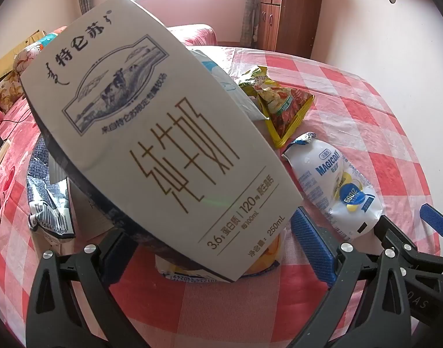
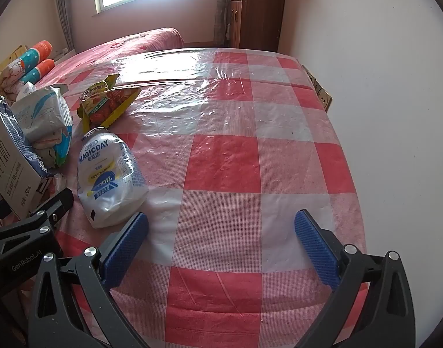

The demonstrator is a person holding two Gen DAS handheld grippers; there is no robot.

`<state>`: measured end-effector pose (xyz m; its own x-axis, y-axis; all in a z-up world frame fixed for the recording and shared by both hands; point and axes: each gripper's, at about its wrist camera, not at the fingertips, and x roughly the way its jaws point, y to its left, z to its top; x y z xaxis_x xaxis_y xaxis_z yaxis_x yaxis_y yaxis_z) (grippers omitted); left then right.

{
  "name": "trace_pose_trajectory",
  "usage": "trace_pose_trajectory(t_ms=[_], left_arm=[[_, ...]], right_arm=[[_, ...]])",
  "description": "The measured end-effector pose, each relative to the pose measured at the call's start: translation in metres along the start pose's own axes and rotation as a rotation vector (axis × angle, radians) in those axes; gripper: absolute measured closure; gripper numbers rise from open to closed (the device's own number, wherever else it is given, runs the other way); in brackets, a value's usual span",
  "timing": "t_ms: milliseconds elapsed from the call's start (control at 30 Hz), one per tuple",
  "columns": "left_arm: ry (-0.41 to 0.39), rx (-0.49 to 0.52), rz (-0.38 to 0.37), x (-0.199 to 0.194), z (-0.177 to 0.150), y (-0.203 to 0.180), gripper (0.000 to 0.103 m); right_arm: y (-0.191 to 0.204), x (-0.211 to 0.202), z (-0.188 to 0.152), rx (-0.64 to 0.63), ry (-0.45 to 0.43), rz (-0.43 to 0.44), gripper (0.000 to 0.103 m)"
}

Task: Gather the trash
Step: 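Move both tools toward the pile of trash on the checked sheet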

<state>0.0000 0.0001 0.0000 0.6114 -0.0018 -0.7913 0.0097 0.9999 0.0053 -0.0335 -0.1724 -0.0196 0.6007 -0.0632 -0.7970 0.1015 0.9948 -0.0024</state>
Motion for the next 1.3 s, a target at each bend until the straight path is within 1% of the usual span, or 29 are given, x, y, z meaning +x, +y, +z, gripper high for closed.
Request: trace_pose_trajectory(t_ms=[467,600,733,767,833,967,1000,1033,1167,1267,1300], left_arm=[[0.000,0.003,-0.002,-0.003,-0.004,0.002,0.004],[0.000,0.011,-0.014,-0.014,-0.017,0.005,0.004],[-0.017,-0.005,-0.048,-0.028,-0.030,0.013,0.004],[-0.022,-0.012,-0.058,-0.032,-0.034,0.016,0.004],[-0.033,-0.016,-0.067,-0.041,-0.041,0.022,0.004],[-0.079,-0.006,-0.056,-0.064,-0.051,0.035,0.004],[-0.085,-0.004,-0.054,-0.090,-0.063,0.033,0.004],[-0.106,0.004,-0.045,-0.100,-0.067,0.039,0.004],[-0.161,0.010,-0.025,-0.131,-0.074,0.053,0.004],[-0.185,0.011,-0.013,-0.150,-0.078,0.068,0.004],[-0.197,0.009,-0.007,-0.156,-0.079,0.066,0.004]], right_arm=[[0.000,-0.005,-0.001,0.003,0.010,-0.001,0.004],[0.003,-0.015,-0.016,-0.004,0.007,0.004,0.004],[0.007,-0.028,-0.037,-0.012,-0.003,0.013,0.004],[0.005,-0.032,-0.035,-0.010,-0.003,0.018,0.004],[0.006,-0.040,-0.042,-0.013,-0.012,0.031,0.004],[0.008,-0.062,-0.051,-0.020,-0.058,0.055,0.004],[0.009,-0.069,-0.053,-0.020,-0.072,0.061,0.004],[0.010,-0.076,-0.055,-0.022,-0.083,0.064,0.004],[0.016,-0.106,-0.058,-0.041,-0.156,0.071,0.004],[0.018,-0.125,-0.060,-0.041,-0.194,0.095,0.004],[0.019,-0.131,-0.061,-0.044,-0.207,0.096,0.004]])
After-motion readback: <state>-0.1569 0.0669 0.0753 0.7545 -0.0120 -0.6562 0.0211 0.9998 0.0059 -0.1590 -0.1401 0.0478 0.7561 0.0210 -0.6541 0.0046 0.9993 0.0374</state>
